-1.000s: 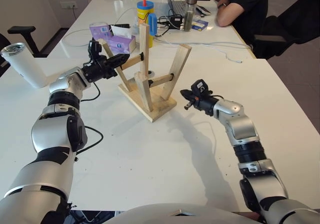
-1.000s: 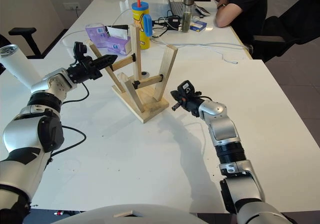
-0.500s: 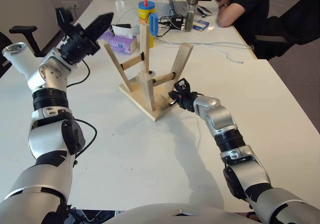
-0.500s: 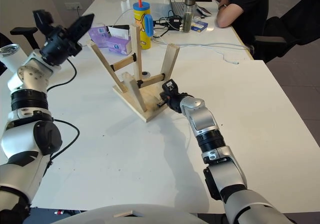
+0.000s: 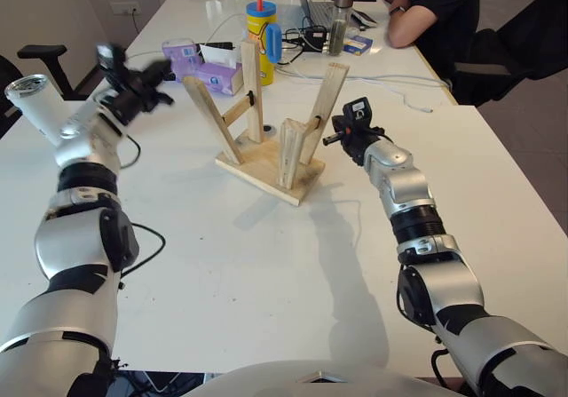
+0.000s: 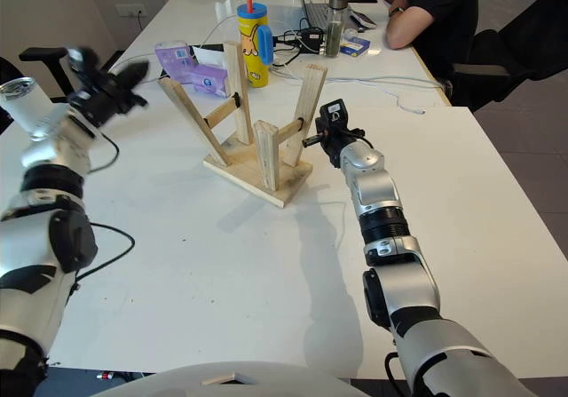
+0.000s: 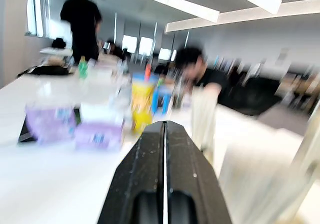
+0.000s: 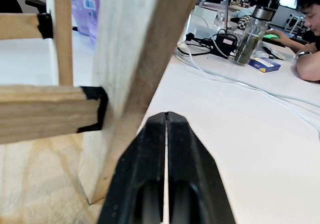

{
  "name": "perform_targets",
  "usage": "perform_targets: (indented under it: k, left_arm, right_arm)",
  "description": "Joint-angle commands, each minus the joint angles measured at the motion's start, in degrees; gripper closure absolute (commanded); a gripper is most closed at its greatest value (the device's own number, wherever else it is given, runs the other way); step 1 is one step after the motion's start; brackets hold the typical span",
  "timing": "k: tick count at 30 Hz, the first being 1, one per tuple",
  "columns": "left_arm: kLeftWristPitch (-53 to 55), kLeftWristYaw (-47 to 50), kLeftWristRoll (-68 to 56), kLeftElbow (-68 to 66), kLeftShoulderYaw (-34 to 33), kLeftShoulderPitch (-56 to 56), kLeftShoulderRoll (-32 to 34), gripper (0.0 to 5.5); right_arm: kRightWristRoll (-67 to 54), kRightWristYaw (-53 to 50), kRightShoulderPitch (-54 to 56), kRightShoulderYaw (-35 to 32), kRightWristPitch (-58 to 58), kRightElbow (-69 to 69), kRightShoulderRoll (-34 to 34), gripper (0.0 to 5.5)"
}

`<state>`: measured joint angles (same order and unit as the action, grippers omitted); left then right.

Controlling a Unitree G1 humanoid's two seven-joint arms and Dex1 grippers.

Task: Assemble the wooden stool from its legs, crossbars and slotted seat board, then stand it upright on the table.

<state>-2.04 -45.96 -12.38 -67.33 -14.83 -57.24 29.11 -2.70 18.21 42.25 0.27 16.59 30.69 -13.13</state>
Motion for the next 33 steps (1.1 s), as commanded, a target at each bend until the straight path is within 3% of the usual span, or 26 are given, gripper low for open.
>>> perform_targets:
  k: [1, 12, 21, 26, 33]
  left_arm:
    - [-7.16, 4.56, 6.92, -3.35, 5.14, 1.59, -2.02, 5.48]
    - [-12.6, 1.95, 4.22, -4.71, 2.12, -1.01, -4.48, 5.48]
    - [-4.46, -14.68, 1.57, 1.05, 4.21, 4.04, -8.03, 5.48]
    - [1.94, -17.34, -3.44, 17.31, 4.26, 12.13, -10.58, 5.48]
    - [20.58, -7.58, -17.34, 62.8, 5.76, 30.01, -15.01, 5.48]
  right_arm:
    - [-0.61, 3.62, -5.2, 0.8, 2.84, -4.83, -1.7, 5.5]
    - [-3.39, 13.34, -13.19, 7.01, 12.38, -19.72, -1.55, 5.5]
    - [-6.21, 15.39, -12.0, 4.64, 14.77, -21.27, -2.88, 5.5]
    - [-9.38, 24.19, -13.42, 5.06, 14.34, -24.13, -7.69, 5.5]
    - [-14.08, 37.59, -18.12, 6.03, 17.49, -30.76, -16.54, 5.5]
